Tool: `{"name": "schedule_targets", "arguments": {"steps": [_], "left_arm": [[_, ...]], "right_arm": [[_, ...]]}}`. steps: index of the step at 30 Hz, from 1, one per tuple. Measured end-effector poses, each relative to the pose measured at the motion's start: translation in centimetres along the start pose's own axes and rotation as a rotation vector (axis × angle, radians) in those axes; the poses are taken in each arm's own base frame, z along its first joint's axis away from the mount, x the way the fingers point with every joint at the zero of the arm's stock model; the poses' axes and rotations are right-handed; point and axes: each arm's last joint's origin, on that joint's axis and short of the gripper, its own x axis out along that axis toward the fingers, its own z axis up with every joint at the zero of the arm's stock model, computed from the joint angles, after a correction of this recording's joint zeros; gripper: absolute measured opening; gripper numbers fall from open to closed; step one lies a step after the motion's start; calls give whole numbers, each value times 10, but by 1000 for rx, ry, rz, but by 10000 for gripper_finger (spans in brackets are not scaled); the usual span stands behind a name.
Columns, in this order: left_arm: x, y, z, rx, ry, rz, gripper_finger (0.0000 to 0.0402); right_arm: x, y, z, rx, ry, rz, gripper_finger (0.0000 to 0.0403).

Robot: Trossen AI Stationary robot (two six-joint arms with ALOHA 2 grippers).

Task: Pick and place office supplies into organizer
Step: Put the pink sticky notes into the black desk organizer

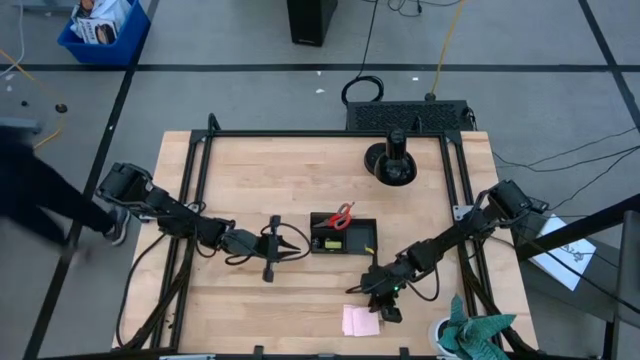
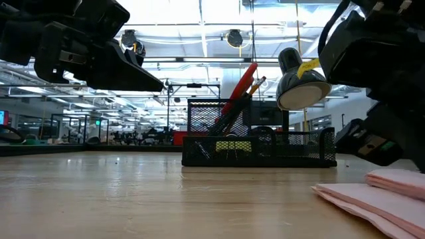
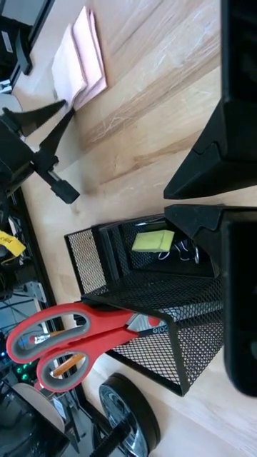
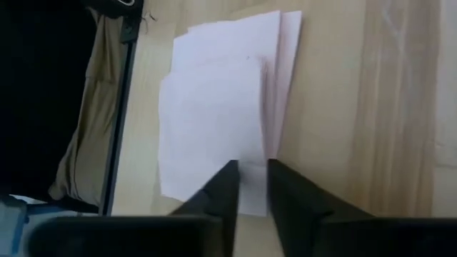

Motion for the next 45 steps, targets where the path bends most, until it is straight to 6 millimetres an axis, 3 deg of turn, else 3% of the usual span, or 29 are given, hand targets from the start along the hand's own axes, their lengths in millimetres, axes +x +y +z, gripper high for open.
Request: {"name": "schedule_targets", "arguments": {"steps": [4,13,19,26,32,36,45], "left_arm": [[0,0,0,0,0,0,31],[0,0,0,0,1,0,31],[0,0,0,3,3,0,31],[0,0,0,4,5,0,31],[0,0,-1,6,8,-1,31],[0,0,-1,5,8,-1,31],[0,0,-1,15,8,3,31]], "right_arm": [[0,-1,0,-10,-6,-15,7],[-11,10,7,-34,-59,4,1],[-42,28,19,-74,-206,-18,1],[-83,31,16,-35,-268,-176,1],[-126,18,17,50,-344,-336,0],[-148,2,20,81,-321,-353,0],[-177,-42,32,77,-279,-340,0]]}}
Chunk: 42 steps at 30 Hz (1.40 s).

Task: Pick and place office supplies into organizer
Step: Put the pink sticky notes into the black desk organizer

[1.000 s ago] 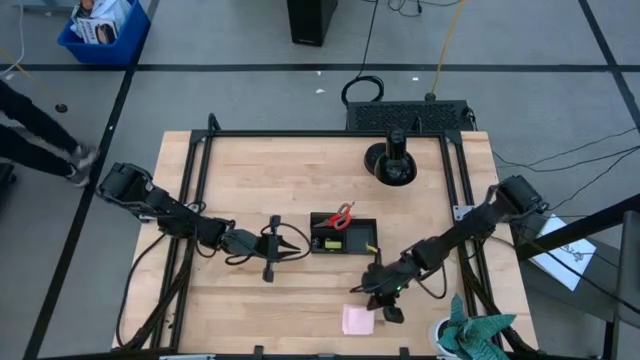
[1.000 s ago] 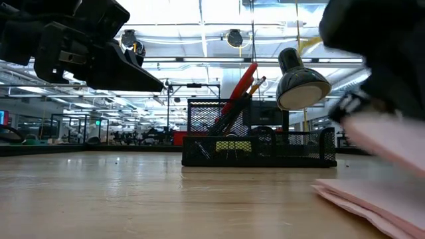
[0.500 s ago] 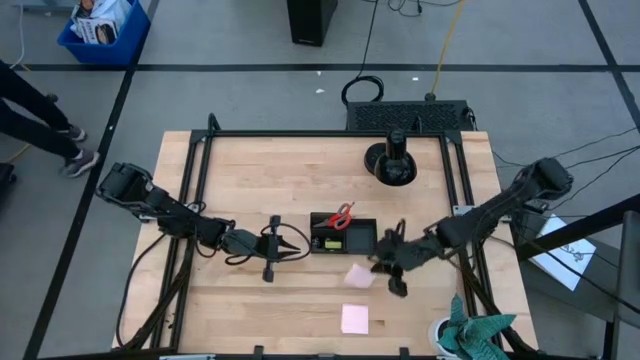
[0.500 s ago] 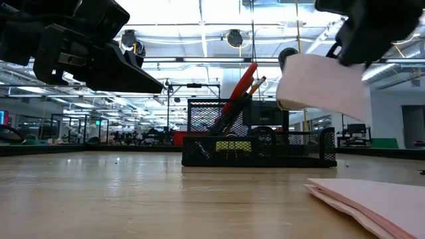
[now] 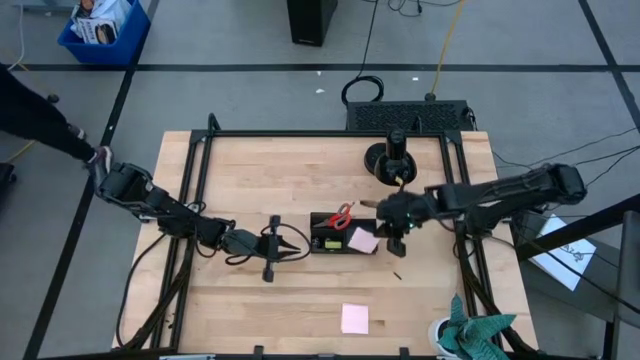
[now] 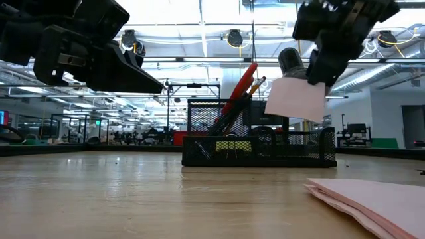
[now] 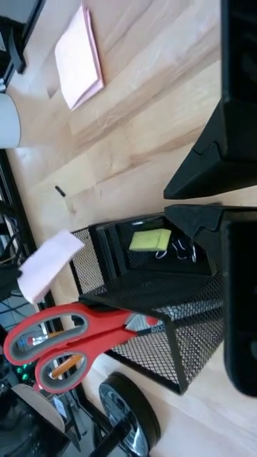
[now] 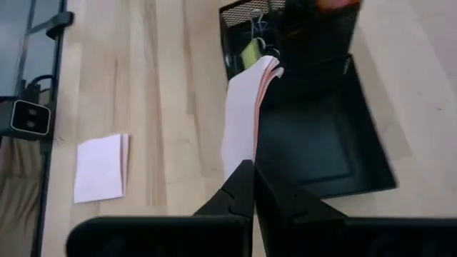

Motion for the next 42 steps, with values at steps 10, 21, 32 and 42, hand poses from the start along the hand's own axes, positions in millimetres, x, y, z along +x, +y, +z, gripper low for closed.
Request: {"name": "schedule_targets", "arguments": {"steps": [10,21,32,42], "left_arm": [[2,6,-4,-6,42,43,31],[3,13,-7,-40,66,67,31],[4,16,-8,-36,69,79,31],[4,16,-8,-36,69,83,31]], "right_arm": [[3,-32,6,-65,53,-15,0],[39,-43,4,-213,140,-80,0],[40,-41,6,-408,119,-117,0],[48,-43,8,-510,125,-130,0]]}}
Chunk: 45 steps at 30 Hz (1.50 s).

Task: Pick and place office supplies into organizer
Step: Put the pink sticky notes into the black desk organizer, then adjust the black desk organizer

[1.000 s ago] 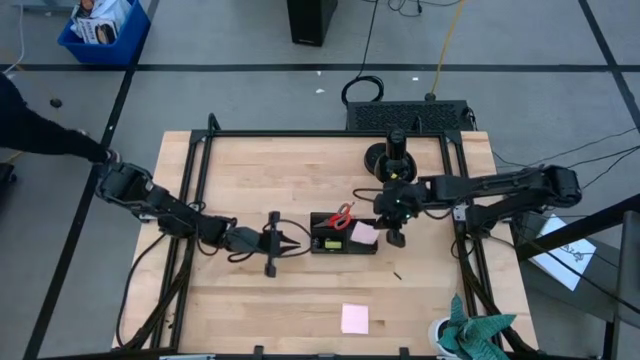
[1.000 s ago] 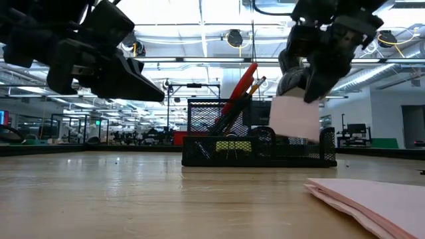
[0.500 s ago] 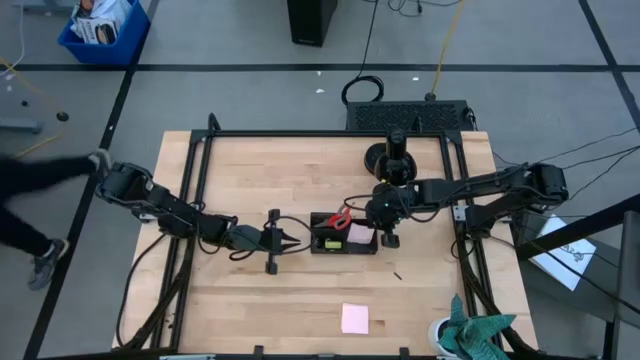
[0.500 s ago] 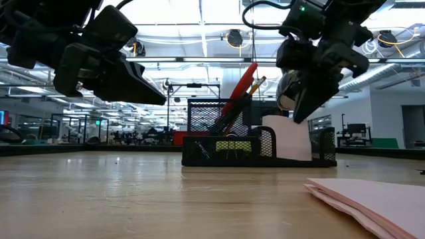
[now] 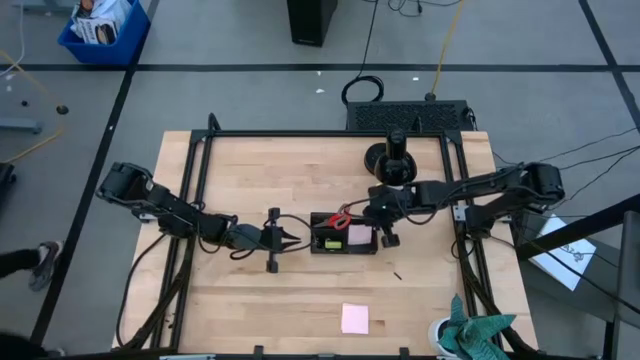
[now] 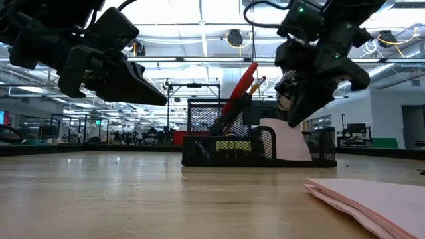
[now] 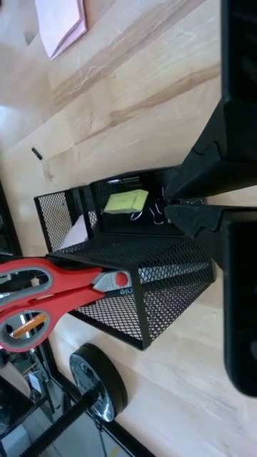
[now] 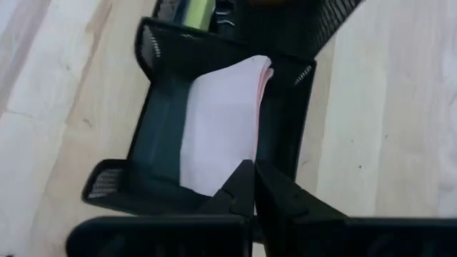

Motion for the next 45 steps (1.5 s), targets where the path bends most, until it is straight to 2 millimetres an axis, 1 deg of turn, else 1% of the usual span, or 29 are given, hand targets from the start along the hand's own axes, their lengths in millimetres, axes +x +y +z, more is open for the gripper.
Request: {"name": "schedule_targets", "arguments": {"steps": [9,13,16,21,27,31,35,39,45], "left_arm": [[0,0,0,11,-1,7,31],[0,0,0,3,0,6,31],[0,0,0,3,3,6,31],[0,0,-1,5,8,6,31],[0,0,-1,-2,8,6,31],[0,0,-1,-2,8,6,31],[0,0,-1,-1,9,6,31],[0,0,-1,1,16,5,31],[0,0,-1,0,16,5,31]], "right_arm": [[22,-4,7,35,141,34,0],[27,-5,10,29,149,36,1],[28,-6,10,30,146,33,16],[28,-6,11,51,140,23,60],[27,-7,11,58,155,-44,116],[21,-8,19,58,158,-50,140],[14,-7,31,74,156,-49,152],[8,-2,39,92,178,-71,155],[3,9,43,101,230,-90,145]]}}
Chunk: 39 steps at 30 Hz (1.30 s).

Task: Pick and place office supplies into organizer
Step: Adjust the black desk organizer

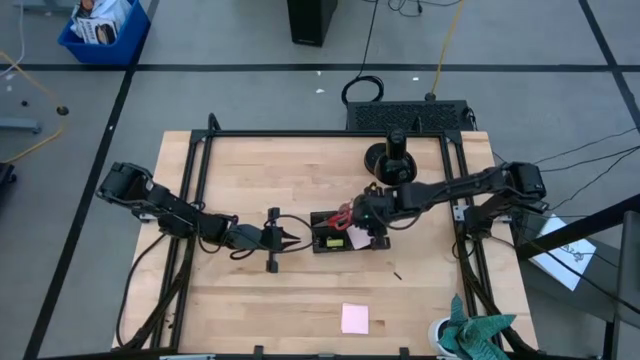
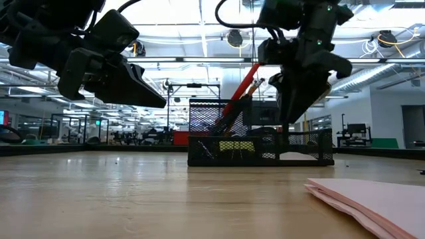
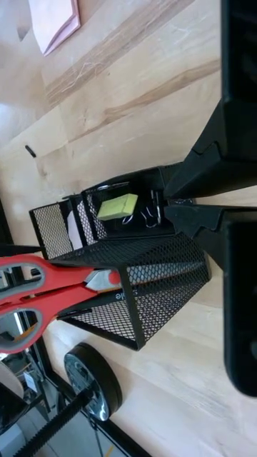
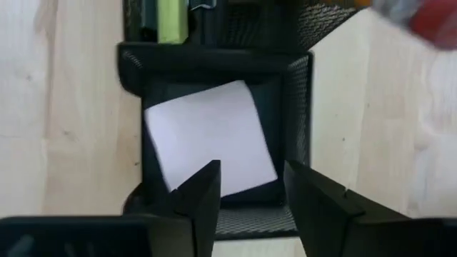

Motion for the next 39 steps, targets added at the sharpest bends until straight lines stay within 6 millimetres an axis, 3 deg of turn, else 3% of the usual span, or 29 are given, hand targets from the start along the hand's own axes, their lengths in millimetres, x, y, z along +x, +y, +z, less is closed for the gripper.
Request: {"name": "schedule_targets", "arguments": {"steps": [3,12,20,39], "left_arm": [[0,0,0,-2,0,0,31],[0,0,0,-2,0,0,31],[0,0,0,-10,-1,0,31],[0,0,0,-4,4,0,31]], "right_arm": [[-3,5,-1,8,30,-24,135],[-7,20,-5,-29,74,-348,83],[-7,15,3,-44,6,-355,5],[16,3,-20,31,54,-273,1]]}}
